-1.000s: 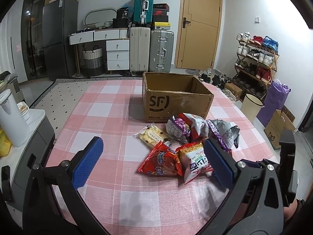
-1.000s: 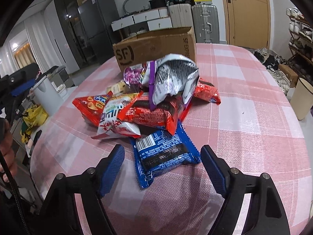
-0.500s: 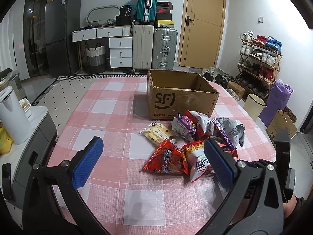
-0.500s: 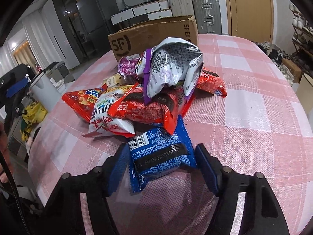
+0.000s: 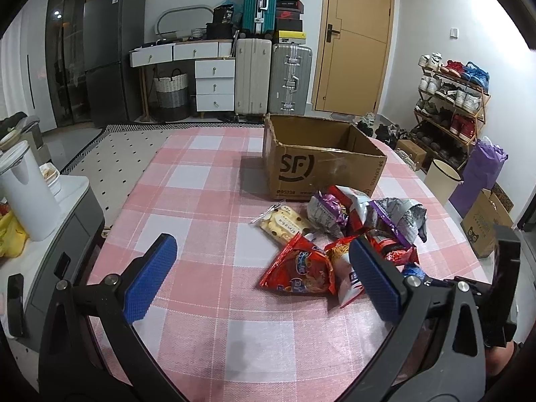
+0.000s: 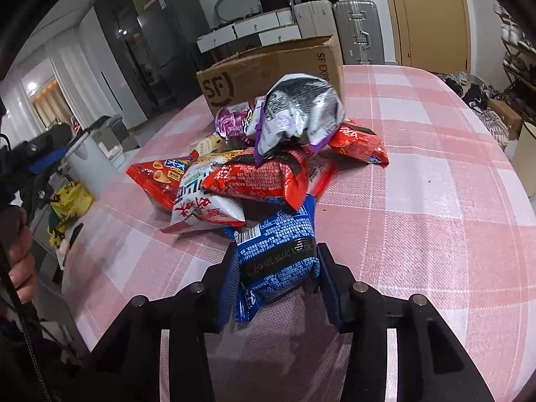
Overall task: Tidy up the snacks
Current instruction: 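Lift the blue pack with the right gripper while the left gripper grasps the red chip bag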
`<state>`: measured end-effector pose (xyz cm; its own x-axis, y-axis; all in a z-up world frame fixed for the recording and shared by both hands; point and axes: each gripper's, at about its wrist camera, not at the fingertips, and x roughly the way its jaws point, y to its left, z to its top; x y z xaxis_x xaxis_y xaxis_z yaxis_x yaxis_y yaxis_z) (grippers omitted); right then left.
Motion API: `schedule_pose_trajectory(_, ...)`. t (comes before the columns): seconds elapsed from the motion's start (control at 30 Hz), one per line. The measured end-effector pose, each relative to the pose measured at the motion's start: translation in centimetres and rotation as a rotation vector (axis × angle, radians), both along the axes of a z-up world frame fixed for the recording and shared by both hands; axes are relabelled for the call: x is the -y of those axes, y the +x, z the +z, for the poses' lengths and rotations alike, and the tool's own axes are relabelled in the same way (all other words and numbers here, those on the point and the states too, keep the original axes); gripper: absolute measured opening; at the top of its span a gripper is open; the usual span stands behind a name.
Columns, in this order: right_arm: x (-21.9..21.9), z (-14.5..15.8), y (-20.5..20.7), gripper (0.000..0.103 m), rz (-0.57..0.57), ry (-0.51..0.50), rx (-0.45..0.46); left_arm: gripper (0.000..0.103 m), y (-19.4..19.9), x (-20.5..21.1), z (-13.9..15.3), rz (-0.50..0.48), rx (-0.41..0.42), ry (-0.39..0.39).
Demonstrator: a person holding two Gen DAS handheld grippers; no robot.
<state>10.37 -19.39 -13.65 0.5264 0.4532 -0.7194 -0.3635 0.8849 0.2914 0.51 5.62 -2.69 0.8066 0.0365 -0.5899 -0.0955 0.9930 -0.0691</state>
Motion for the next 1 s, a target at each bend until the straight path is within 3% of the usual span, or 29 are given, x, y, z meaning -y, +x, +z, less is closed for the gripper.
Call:
schedule_pose_trajectory(0.7,1.6,2.9,-1.5,0.044,-0.037,0.041,0.068,0.102,0.2,0.6,-0.6,-0.006,-0.037,0.02)
schedule_pose_trajectory(1.0,2.3,4.6,-2.2,0.044,-0.061,0.06,0.116,0.102,1.8,0.6,-2.5,-0.016,-0.082,0.006)
